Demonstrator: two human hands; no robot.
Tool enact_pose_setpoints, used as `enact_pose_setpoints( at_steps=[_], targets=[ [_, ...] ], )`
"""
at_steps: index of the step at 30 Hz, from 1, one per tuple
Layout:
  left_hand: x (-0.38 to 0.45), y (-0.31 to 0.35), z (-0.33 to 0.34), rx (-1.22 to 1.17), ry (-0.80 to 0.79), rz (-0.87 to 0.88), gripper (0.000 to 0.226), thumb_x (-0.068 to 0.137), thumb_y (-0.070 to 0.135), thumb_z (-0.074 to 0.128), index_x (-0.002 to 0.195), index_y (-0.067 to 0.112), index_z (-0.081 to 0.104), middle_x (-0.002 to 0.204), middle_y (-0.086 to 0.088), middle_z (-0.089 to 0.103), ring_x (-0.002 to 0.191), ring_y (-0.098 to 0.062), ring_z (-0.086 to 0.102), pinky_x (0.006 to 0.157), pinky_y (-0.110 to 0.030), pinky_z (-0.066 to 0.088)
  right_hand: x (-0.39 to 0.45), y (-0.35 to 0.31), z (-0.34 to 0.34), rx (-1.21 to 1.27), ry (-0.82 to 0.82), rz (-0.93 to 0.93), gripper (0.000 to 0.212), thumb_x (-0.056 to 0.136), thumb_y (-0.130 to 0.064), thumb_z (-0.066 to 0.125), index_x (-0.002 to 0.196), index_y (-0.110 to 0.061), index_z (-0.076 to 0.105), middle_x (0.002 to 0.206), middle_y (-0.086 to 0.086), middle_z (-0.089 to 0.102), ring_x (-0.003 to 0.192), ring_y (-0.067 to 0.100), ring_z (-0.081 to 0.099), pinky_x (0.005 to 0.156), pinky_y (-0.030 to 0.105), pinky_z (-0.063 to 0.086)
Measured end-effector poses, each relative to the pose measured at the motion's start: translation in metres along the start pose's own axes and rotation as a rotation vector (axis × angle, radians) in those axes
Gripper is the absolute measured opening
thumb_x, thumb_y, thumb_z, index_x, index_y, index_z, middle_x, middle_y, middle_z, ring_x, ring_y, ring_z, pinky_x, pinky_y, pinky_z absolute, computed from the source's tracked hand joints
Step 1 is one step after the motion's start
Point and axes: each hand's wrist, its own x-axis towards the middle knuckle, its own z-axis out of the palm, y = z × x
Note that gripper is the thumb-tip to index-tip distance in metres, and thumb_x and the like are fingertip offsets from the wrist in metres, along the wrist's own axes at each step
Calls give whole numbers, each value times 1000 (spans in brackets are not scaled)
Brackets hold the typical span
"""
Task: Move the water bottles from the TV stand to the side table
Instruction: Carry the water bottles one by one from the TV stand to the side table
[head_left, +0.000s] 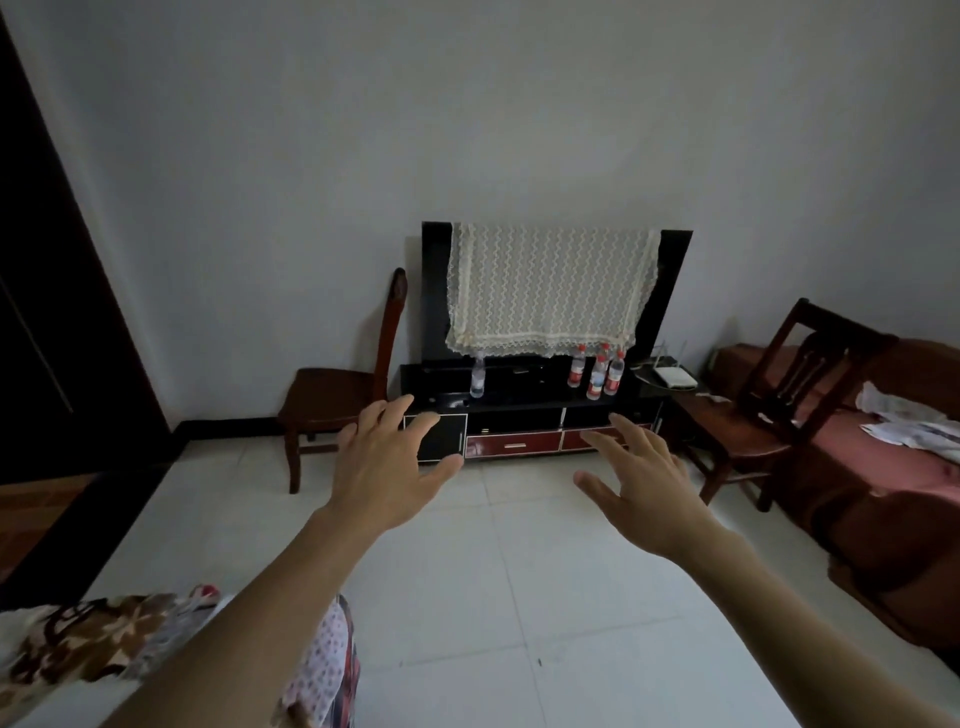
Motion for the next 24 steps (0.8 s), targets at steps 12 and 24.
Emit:
enact_pose_setpoints(
  at_steps=[12, 24],
  targets=[
    [163, -30, 88, -60, -66, 10, 65, 90, 65, 51, 146, 33, 43, 160, 2, 32, 147, -22, 25, 114, -46, 31, 163, 37, 65, 61, -34, 53, 62, 94, -64, 36, 150, -38, 28, 165, -2, 6, 150, 25, 9, 115, 50, 24],
    [353, -4, 158, -10, -119, -3, 65, 91, 65, 52, 147, 34, 42, 160, 3, 32, 148, -22, 25, 115, -48, 32, 354, 127, 107, 134, -89, 39, 63, 95, -62, 38, 152, -37, 25, 165, -1, 5, 150, 28, 1, 117, 52, 20]
  ],
)
